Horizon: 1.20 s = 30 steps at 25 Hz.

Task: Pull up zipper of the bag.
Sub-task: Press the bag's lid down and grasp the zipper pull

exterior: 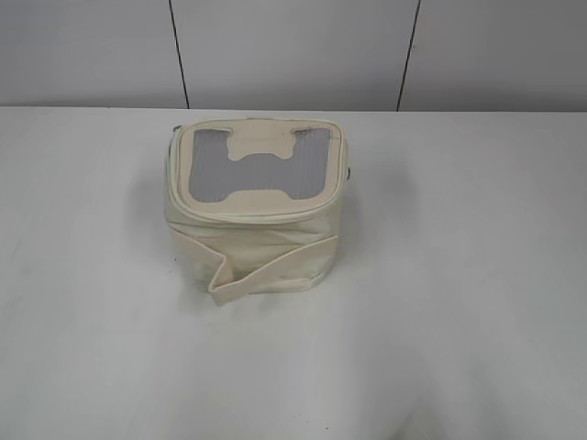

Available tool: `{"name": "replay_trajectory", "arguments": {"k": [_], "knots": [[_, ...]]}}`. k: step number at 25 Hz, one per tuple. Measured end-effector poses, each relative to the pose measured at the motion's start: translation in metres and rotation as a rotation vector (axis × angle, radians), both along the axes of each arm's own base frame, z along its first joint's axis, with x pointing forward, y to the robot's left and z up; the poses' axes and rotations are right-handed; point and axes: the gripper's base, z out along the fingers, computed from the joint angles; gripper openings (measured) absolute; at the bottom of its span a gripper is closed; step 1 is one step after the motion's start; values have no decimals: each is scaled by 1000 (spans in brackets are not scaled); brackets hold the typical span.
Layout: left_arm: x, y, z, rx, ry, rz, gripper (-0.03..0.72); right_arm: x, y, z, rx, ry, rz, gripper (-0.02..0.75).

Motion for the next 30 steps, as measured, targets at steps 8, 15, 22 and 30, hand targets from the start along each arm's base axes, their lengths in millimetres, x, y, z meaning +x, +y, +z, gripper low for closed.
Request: {"name": "replay_trajectory", "arguments": {"k": [8, 15, 22, 30], "knots": [[0, 0, 0, 0, 0, 0, 238, 0, 0, 0, 0, 0, 0, 471], [0, 1, 0, 5, 0, 4, 238, 0, 0, 0, 0, 0, 0, 471], [0, 1, 0, 5, 0, 4, 238, 0, 0, 0, 0, 0, 0, 471], [0, 0, 0, 0, 0, 0, 238, 13, 14, 9, 89, 40, 129, 471]]}}
